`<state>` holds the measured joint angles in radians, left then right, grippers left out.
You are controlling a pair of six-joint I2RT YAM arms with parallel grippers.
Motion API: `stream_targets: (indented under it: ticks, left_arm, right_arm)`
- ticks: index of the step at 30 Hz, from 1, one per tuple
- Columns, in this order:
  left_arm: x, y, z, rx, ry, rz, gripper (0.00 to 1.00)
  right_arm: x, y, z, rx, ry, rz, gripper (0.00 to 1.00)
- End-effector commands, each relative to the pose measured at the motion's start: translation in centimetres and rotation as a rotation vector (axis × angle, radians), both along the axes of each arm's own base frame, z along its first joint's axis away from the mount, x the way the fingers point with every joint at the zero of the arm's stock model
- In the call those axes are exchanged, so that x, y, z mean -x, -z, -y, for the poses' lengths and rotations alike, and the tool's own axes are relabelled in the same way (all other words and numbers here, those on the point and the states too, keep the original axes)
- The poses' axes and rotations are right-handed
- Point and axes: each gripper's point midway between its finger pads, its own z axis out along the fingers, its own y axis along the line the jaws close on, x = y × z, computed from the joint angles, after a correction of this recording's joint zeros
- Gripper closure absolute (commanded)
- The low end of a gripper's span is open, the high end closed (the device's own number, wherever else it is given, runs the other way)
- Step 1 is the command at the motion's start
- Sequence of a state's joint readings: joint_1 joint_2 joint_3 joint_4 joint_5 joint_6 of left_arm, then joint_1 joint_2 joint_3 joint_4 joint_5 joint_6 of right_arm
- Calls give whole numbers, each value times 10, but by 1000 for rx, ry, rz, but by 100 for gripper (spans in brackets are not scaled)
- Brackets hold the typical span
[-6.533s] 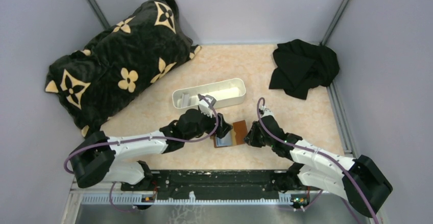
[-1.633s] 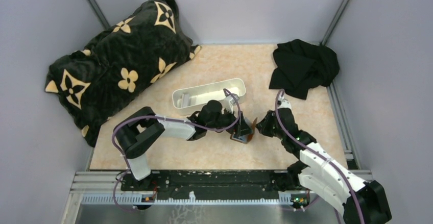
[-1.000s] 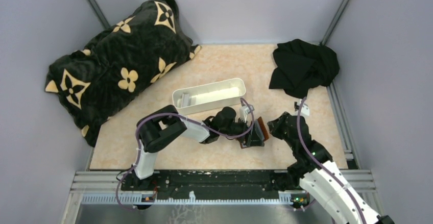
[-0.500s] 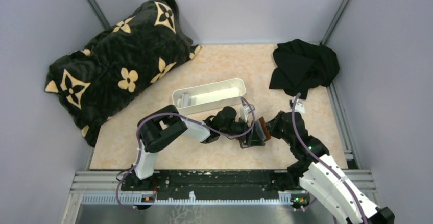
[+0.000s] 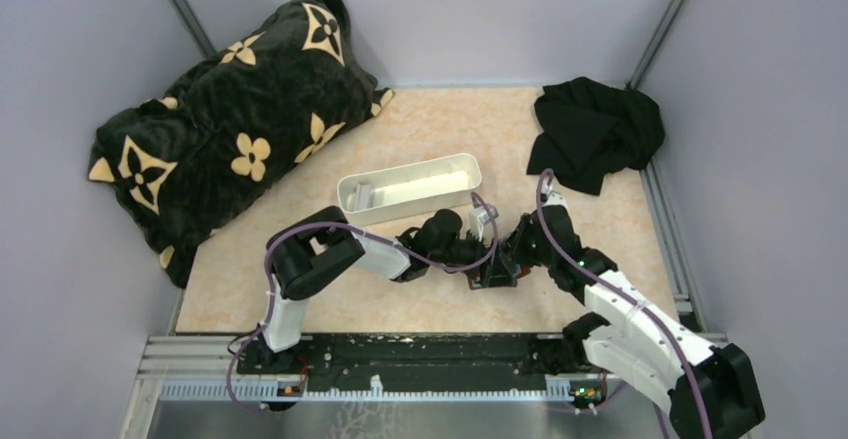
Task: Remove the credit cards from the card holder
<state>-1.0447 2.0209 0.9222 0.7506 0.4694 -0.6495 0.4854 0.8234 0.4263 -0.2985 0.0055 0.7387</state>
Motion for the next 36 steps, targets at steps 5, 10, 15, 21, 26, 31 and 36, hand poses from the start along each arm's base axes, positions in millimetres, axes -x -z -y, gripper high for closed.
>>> stream_targets:
  ticks: [5, 10, 15, 21, 26, 31, 36]
  left_arm:
    - [-12, 17, -35, -56, -80, -2, 12]
    - [-18, 21, -59, -59, -125, -22, 12]
    - [-19, 17, -67, -63, -142, -9, 12]
    - [-24, 8, -72, -57, -162, 9, 12]
    - [-20, 6, -72, -54, -134, 12, 12]
    - [-12, 1, -63, 9, -96, -50, 30]
    - [-4, 2, -56, 57, -57, -117, 51]
  right_arm:
    - [-12, 5, 5, -47, 61, 8, 96]
    - [-9, 27, 7, -40, 51, -40, 96]
    - [-5, 46, 1, -50, 24, -84, 96]
    - [-2, 55, 2, -46, 26, -99, 96]
    - [1, 63, 2, -53, 22, -110, 96]
    - [3, 69, 1, -56, 17, -125, 96]
    - [5, 73, 0, -53, 10, -132, 96]
